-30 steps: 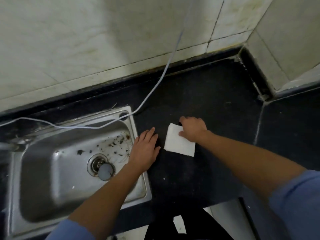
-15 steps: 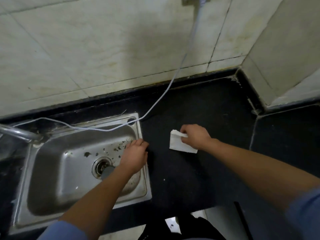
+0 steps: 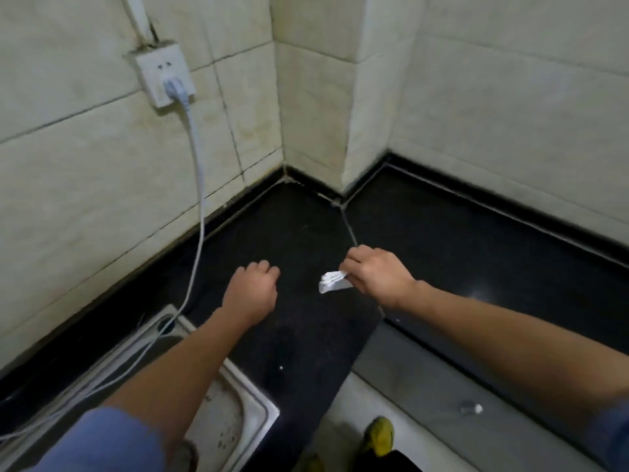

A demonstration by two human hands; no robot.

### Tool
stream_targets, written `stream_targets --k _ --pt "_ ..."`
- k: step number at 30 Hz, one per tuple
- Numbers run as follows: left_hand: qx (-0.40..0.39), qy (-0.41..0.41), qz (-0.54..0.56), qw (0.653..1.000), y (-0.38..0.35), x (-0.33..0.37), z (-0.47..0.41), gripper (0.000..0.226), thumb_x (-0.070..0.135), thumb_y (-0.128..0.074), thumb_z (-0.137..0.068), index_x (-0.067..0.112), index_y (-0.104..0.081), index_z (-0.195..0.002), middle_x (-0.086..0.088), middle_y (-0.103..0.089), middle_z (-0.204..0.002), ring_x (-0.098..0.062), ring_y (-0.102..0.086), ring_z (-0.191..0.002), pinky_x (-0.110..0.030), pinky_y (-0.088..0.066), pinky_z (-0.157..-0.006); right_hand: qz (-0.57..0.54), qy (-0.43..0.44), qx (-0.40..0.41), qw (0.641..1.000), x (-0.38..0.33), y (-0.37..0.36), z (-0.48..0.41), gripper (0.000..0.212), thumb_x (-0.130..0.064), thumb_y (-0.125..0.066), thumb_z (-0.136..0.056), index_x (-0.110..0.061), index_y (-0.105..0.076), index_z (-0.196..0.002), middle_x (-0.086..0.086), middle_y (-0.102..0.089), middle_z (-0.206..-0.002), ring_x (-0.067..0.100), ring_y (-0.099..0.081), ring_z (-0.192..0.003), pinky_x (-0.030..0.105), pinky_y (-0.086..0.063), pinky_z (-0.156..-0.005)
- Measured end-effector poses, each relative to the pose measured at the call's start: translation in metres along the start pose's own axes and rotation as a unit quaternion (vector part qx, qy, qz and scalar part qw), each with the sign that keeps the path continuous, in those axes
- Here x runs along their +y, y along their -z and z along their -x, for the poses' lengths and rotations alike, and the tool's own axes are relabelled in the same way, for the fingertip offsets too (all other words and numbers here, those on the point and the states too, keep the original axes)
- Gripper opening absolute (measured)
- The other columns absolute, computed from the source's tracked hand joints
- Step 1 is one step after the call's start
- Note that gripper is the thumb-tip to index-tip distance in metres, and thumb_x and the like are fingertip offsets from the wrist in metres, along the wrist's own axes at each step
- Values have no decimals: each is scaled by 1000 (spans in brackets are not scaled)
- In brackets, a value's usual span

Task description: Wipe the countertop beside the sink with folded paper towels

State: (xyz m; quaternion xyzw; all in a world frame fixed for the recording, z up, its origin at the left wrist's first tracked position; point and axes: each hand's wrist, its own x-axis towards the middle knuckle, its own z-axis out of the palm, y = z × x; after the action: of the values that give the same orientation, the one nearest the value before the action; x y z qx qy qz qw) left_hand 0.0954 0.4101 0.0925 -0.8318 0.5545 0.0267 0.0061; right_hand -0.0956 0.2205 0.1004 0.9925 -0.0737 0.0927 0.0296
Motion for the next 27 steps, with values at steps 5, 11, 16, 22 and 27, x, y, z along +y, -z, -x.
stream_targets --k 5,11,16,22,27 --pt "29 -158 -63 985 33 105 -34 30 26 -45 -93 18 -53 -122 -4 -55 -116 -24 -53 -106 -37 -42 -87 84 -113 21 990 30 46 109 7 -24 -60 -79 -20 -64 -83 0 -58 -82 23 -58 -69 32 -43 -50" --pt "69 -335 -121 932 61 276 -39 26 26 -46 -91 16 -53 -114 -6 -54 -113 -27 -52 -105 -38 -39 -84 153 -271 44 949 57 99 287 6 -21 -59 -78 -18 -62 -83 1 -57 -80 24 -56 -65 33 -43 -47" --pt "87 -433 -117 890 66 444 -4 22 25 -47 -92 15 -53 -110 -6 -55 -112 -26 -53 -103 -37 -39 -83 208 -393 42 895 56 144 463 12 -19 -71 -73 -18 -62 -81 1 -57 -79 23 -56 -64 32 -39 -46" --pt "91 -536 -73 836 60 647 77 19 25 -44 -93 15 -53 -107 -4 -55 -109 -24 -53 -101 -35 -38 -81 238 -516 15 823 33 194 668 8 -20 -69 -77 -17 -62 -78 1 -56 -76 24 -55 -62 32 -37 -46" --pt "92 -612 -59 783 60 778 124 20 25 -44 -93 15 -54 -108 -5 -55 -108 -26 -53 -100 -36 -39 -81 246 -602 16 760 10 224 795 8 -24 -54 -81 -18 -58 -78 1 -52 -73 25 -55 -61 33 -36 -46"
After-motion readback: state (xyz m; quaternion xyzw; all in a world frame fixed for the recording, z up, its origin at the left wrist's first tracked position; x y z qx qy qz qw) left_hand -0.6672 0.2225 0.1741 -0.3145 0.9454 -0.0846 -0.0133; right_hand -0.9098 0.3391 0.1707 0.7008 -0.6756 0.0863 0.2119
